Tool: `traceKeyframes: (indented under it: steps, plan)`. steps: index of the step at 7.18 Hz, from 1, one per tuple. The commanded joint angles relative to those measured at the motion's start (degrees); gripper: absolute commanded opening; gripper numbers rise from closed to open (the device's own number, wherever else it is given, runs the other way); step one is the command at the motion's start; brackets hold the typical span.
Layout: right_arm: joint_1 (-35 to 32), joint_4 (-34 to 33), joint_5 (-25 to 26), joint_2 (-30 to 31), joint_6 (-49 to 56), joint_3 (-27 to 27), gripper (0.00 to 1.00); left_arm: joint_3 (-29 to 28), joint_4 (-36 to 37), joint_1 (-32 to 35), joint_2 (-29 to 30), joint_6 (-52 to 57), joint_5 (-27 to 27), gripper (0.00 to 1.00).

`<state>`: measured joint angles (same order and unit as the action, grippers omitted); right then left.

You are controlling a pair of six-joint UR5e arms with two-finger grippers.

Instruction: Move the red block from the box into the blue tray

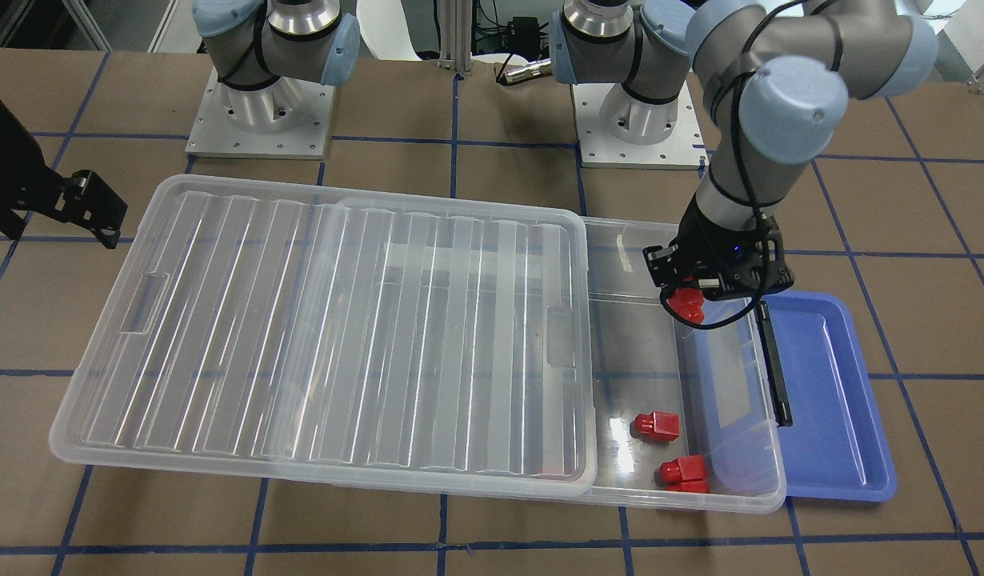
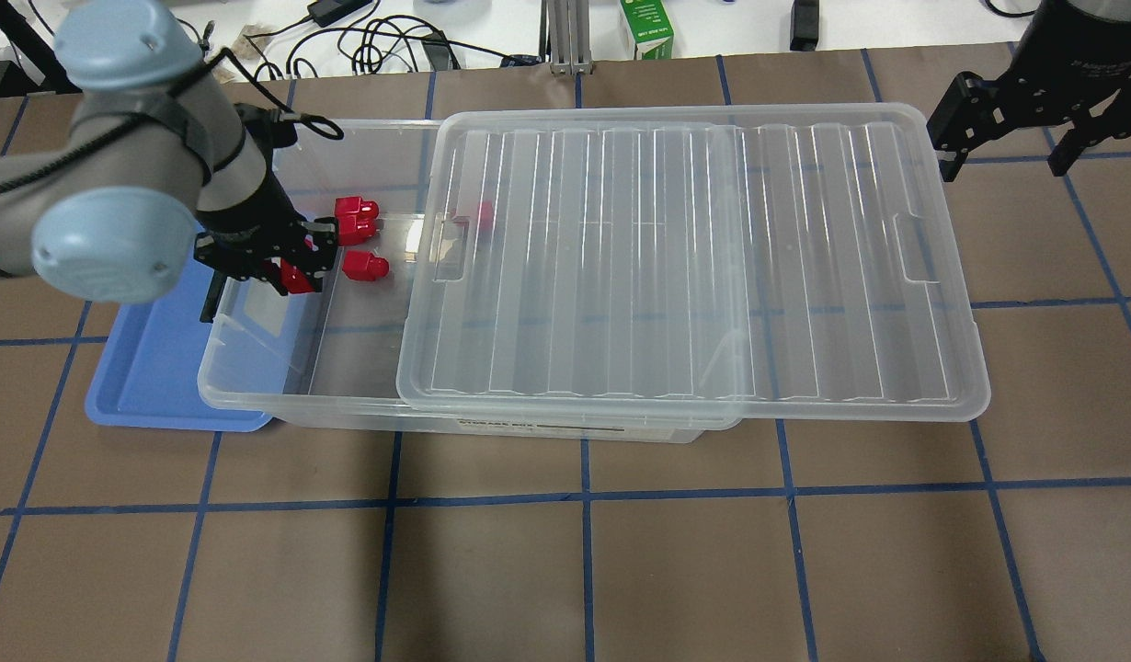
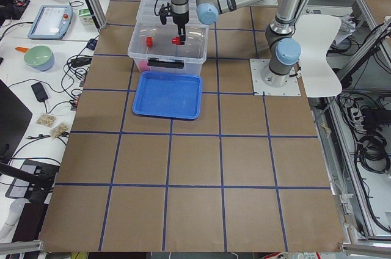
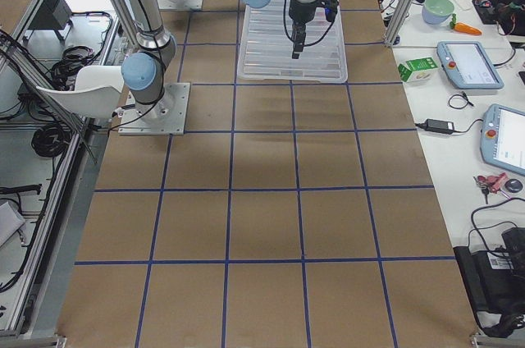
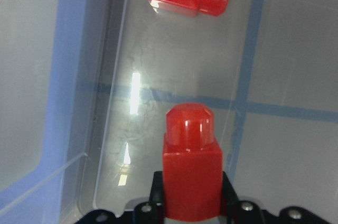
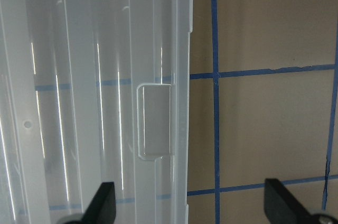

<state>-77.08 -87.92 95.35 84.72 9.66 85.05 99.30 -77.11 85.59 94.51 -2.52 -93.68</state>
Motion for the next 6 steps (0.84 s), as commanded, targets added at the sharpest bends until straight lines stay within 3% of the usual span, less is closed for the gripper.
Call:
traceKeyframes:
  steps: [1,3,5,6]
  plan:
    - [0.53,-1.19,-0.07,-0.52,0.88,0.11,1.0,-9.55,-8.67,-3.64,0.23,11.22,-0.27,0.0]
    - [0.62,-1.02,0.45,-2.18,1.51,0.11,1.0,-9.04,-7.45,-14.52,2.5,21.71,0.43,0.0]
    - [3.41,-1.63,1.6,-4.9,1.94,0.2,1.0,-5.11,3.57,-19.12,7.5,30.54,0.69,0.0]
    - [7.0,-3.29,1.25,-5.7,2.37,0.46,1.0,-2.12,14.42,-20.01,11.79,31.6,1.13,0.0]
